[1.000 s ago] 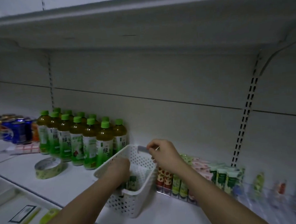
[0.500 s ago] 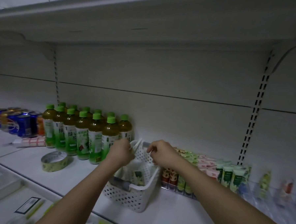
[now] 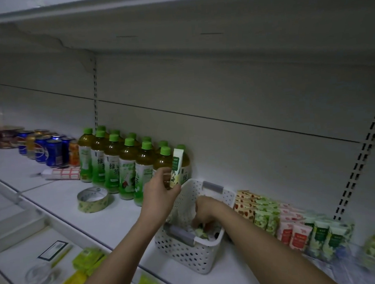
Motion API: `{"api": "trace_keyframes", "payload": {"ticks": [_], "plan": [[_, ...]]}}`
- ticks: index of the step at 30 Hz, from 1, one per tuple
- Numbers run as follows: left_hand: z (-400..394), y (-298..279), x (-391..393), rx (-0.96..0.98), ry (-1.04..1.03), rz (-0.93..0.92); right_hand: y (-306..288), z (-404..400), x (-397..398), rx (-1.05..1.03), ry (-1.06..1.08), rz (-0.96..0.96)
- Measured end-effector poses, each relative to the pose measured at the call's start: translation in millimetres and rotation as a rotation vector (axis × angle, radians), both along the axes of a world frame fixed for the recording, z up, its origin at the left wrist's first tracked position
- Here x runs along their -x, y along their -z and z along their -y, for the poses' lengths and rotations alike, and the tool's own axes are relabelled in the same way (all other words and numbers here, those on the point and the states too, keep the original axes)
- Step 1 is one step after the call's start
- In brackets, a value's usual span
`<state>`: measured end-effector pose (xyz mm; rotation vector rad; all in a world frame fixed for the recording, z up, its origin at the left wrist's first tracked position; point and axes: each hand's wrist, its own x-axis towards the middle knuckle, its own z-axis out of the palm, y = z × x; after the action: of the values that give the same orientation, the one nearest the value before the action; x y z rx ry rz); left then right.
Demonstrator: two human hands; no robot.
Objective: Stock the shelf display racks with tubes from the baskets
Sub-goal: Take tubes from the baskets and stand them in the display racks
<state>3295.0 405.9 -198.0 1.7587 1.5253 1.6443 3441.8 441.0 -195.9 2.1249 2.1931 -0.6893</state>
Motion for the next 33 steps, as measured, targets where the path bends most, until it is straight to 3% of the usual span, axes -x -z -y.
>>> {"api": "trace_keyframes", "payload": {"ticks": [5,10,19,24,29,33], "plan": [[0,3,6,0.003,0.017,0.098,8,-2,4,0.068,0.087,-0.077],[0,6,11,0.011,0.017,0.139,3,-4,-2,-0.019,0.027,-0.226],[8,-9,11,-0.038,0.083,0.173,-24,14,-19,-0.14,-0.018,-0.935],[16,-22,-4,-0.043,0.222,0.225,-43,33,-39,-0.27,-0.05,-1.091],[29,-32,-26,0.017,0.432,0.386,-57,58,-66,-0.424,-0.095,-1.125],[42,-39,-49,0.066,0.585,0.365,-65,79,-92,-0.529,-0.096,-1.16]]}}
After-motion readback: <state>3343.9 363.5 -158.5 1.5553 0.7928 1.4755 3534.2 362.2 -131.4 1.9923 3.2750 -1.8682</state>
